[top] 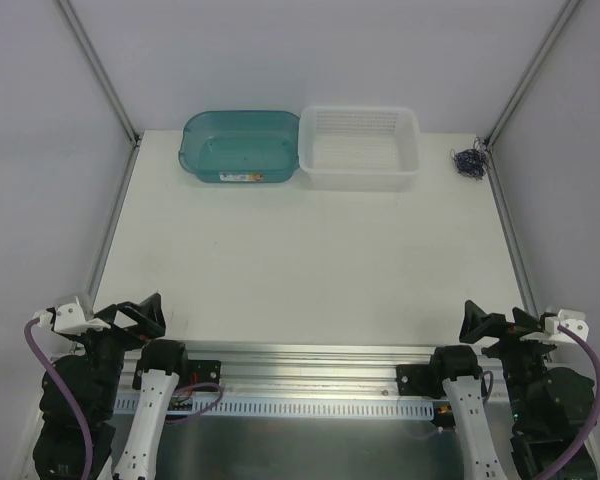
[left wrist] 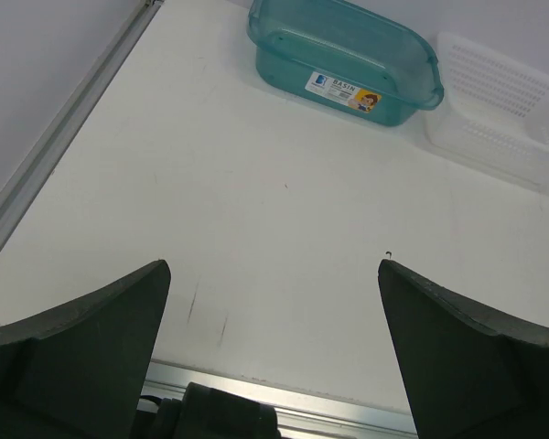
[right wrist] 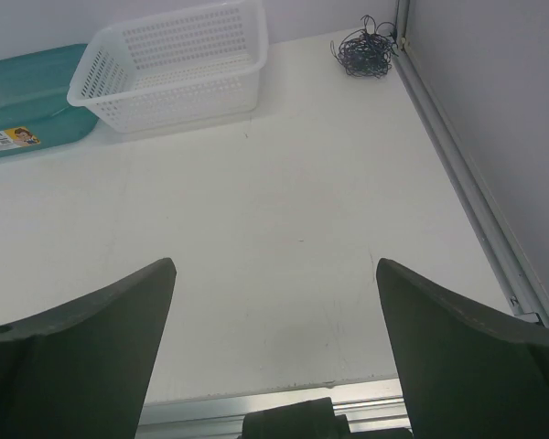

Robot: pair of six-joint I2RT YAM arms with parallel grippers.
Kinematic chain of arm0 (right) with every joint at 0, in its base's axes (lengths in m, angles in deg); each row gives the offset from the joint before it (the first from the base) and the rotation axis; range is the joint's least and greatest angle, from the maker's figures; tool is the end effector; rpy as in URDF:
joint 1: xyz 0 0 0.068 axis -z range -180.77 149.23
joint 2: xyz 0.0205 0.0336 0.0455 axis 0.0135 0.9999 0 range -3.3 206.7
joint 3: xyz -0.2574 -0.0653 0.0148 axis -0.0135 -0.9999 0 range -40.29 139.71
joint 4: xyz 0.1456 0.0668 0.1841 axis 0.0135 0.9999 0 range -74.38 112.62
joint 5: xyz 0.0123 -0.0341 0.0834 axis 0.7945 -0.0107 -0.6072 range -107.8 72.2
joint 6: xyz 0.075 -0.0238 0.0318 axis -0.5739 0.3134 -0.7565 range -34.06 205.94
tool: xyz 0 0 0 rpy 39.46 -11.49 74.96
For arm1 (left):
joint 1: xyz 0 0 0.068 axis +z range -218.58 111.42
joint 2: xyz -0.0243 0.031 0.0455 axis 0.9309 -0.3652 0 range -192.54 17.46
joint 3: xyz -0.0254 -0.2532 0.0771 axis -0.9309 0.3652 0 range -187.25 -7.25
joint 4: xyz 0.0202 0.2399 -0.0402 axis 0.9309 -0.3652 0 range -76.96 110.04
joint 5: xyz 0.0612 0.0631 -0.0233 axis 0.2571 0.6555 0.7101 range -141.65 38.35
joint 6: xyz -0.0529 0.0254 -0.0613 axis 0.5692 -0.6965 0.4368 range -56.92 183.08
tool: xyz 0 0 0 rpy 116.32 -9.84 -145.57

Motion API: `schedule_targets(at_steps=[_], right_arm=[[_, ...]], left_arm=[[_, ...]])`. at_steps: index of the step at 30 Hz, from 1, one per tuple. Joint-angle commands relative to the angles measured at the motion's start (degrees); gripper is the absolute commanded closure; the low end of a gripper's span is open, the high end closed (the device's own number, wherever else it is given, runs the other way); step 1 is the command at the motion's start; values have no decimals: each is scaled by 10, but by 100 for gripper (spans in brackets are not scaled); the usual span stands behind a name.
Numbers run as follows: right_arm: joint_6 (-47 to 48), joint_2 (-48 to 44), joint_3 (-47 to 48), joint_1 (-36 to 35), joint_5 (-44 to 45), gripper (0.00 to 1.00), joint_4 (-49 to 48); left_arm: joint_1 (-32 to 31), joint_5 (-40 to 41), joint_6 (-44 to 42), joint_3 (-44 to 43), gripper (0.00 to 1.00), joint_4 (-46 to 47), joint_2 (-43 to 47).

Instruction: Untangle the cables

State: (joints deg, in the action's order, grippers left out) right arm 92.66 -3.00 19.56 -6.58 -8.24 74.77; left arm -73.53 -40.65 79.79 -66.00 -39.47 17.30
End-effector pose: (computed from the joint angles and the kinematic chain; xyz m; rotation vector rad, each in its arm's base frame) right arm -0.0250 -0.0150 0.3414 -0.0398 1.5651 -0.1430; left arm -0.0215 0.0162 0.3364 -0.3111 1.5578 -0.1428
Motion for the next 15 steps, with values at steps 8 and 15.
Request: schedule_targets(at_steps=[8,15], right_arm=[[-2,-93,7,4,-31,3,-21],[-61,-10,-18,4,-64,3,-62]], left_arm=[[-4,6,6,-8,1,3,97],[-4,-10,66,7,1,12,28]])
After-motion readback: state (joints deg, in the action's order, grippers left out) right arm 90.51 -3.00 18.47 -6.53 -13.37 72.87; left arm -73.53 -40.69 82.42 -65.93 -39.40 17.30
